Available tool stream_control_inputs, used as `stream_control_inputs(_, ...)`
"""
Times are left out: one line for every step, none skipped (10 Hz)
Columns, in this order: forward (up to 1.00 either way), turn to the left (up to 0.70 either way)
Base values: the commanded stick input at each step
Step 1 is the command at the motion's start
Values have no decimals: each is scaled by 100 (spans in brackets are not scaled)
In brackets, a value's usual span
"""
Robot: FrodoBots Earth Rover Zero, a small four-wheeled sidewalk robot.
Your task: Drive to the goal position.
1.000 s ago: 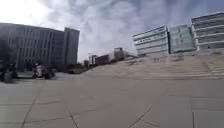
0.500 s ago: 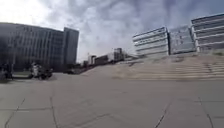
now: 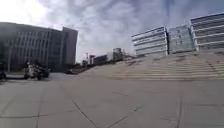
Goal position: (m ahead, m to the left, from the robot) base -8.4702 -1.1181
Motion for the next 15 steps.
stream_control_inputs(70, 14)
stream_control_inputs(70, 24)
stream_control_inputs(70, 35)
stream_control_inputs(70, 35)
stream_control_inputs(70, 35)
stream_control_inputs(70, 35)
stream_control_inputs(70, 35)
stream_control_inputs(70, 35)
stream_control_inputs(70, 35)
stream_control_inputs(70, 35)
stream_control_inputs(70, 35)
stream_control_inputs(70, 35)
stream_control_inputs(67, 39)
stream_control_inputs(48, 49)
stream_control_inputs(18, 24)
